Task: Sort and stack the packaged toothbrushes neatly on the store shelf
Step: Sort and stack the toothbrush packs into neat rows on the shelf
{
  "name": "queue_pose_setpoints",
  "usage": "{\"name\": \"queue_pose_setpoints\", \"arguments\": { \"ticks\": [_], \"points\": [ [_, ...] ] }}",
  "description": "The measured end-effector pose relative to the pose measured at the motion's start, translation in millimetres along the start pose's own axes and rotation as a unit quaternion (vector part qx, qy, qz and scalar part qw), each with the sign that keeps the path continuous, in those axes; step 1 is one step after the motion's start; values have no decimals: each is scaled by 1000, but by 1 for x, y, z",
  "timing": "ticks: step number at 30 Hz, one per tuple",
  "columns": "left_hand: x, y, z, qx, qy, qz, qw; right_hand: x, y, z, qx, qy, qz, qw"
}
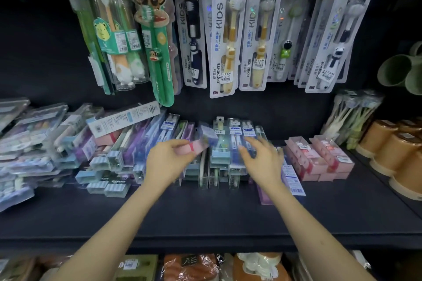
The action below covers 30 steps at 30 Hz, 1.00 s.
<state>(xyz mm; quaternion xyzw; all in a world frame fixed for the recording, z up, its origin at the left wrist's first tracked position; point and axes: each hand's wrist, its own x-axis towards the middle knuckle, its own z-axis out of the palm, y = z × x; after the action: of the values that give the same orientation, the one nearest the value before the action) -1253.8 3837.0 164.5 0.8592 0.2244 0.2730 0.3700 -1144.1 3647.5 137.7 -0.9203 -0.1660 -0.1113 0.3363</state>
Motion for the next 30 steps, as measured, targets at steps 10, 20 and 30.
{"name": "queue_pose_setpoints", "arguments": {
  "ticks": [10, 20, 30],
  "points": [
    [-5, 19, -81, -207, 59, -33, 976, -1, 19, 16, 39, -79, 74, 993],
    [-21, 54, -45, -210, 53, 80, 973, -22, 18, -5, 162, -93, -69, 980],
    [-31, 91, 59, -284, -12, 96, 954, -17, 53, -52, 449, -19, 87, 889]
  ]
}}
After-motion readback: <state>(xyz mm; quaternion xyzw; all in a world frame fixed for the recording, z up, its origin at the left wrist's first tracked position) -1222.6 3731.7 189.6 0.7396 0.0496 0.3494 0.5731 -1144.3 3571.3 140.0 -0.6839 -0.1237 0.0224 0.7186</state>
